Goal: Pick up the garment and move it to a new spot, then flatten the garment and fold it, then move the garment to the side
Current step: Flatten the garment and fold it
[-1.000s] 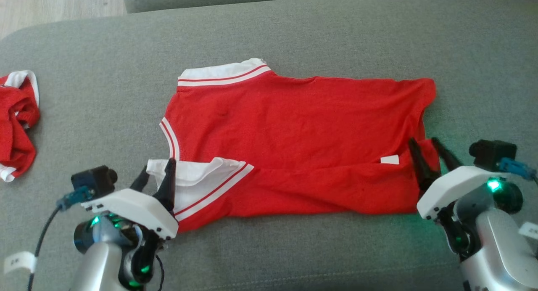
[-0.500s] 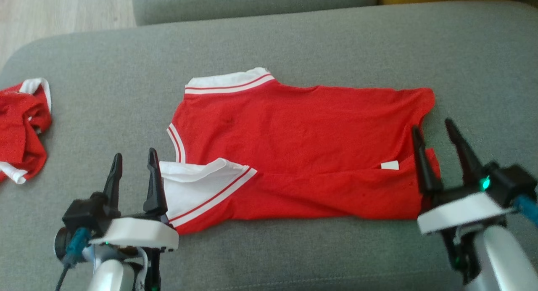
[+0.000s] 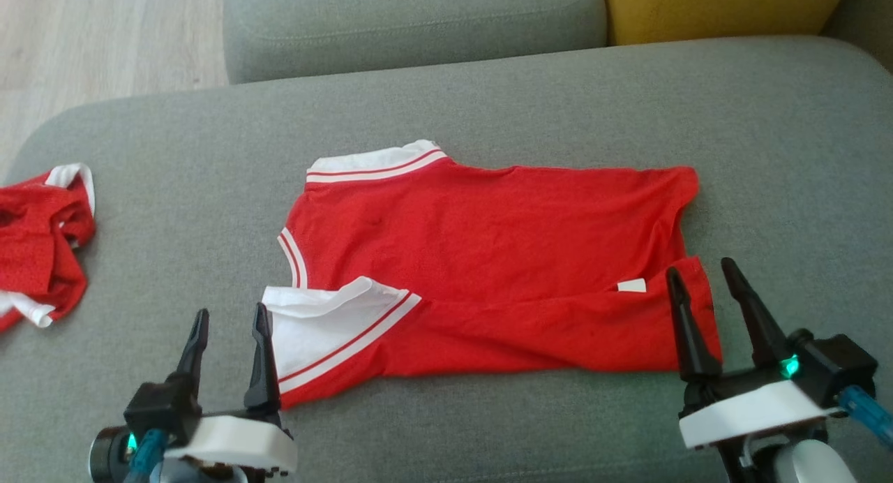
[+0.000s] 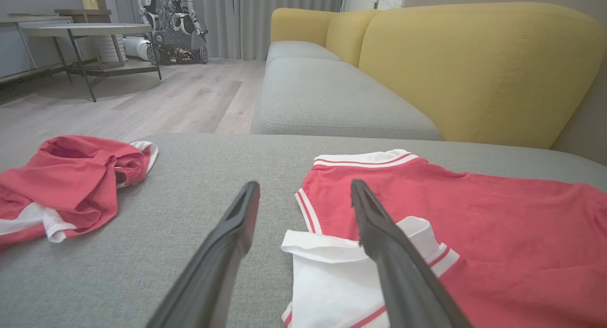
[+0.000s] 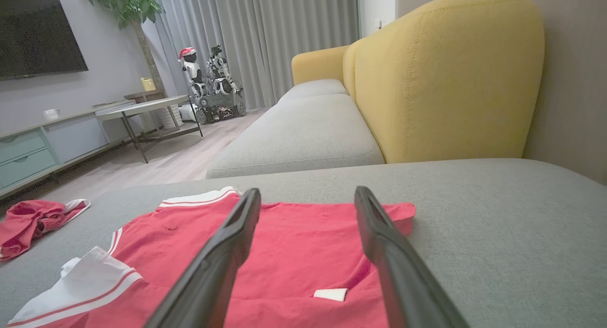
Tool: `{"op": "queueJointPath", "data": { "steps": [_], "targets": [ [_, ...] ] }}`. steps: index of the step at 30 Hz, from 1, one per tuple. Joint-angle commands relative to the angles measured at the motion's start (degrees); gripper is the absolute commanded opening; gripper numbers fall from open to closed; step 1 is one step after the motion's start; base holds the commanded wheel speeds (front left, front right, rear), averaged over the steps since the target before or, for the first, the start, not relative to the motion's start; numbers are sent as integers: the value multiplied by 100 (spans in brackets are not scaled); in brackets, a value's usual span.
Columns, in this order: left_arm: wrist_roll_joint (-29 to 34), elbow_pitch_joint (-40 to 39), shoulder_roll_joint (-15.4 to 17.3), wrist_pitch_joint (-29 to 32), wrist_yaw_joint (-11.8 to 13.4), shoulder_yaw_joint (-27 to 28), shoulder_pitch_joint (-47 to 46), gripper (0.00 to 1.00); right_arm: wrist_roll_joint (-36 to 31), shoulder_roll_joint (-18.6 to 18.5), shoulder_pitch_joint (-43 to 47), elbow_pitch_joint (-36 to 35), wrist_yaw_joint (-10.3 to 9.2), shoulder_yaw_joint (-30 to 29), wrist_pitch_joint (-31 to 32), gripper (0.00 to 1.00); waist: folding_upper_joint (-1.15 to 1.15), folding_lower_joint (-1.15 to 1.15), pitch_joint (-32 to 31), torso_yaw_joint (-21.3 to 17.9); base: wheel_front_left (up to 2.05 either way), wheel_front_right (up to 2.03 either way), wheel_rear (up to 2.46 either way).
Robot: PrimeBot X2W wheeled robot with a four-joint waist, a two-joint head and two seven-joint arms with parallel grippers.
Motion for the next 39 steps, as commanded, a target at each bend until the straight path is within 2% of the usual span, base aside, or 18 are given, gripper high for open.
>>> {"op": "queueJointPath", "data": {
  "steps": [1,8,15,21,29,37,39],
  "targets": [
    [14,-141,74,-23,15,163,-158,100,-11,-33,-102,-228,-5,52,25,100,0,0,-37,7,0,0,0],
    [26,-211,71,110,73,85,-81,100,4,28,-18,-291,-5,17,99,100,0,0,-106,18,0,0,0],
    [-81,-80,108,94,7,109,-135,100,43,41,-29,-283,-5,29,89,100,0,0,-116,-7,0,0,0],
    [-317,148,22,390,-107,18,-246,100,191,44,-105,-44,-5,-31,66,100,0,0,-75,-9,0,0,0],
    [-659,1022,-108,921,-322,-179,-506,100,200,48,-363,1117,-5,-308,422,100,0,0,213,-3,0,0,0],
    [-1068,1976,-225,1311,-391,-162,-932,100,66,159,-789,2189,-5,-805,802,100,0,0,543,20,0,0,0],
    [-1114,2047,-231,1361,-405,-157,-968,100,50,176,-836,2274,-5,-839,849,100,0,0,560,17,0,0,0]
  ]
}}
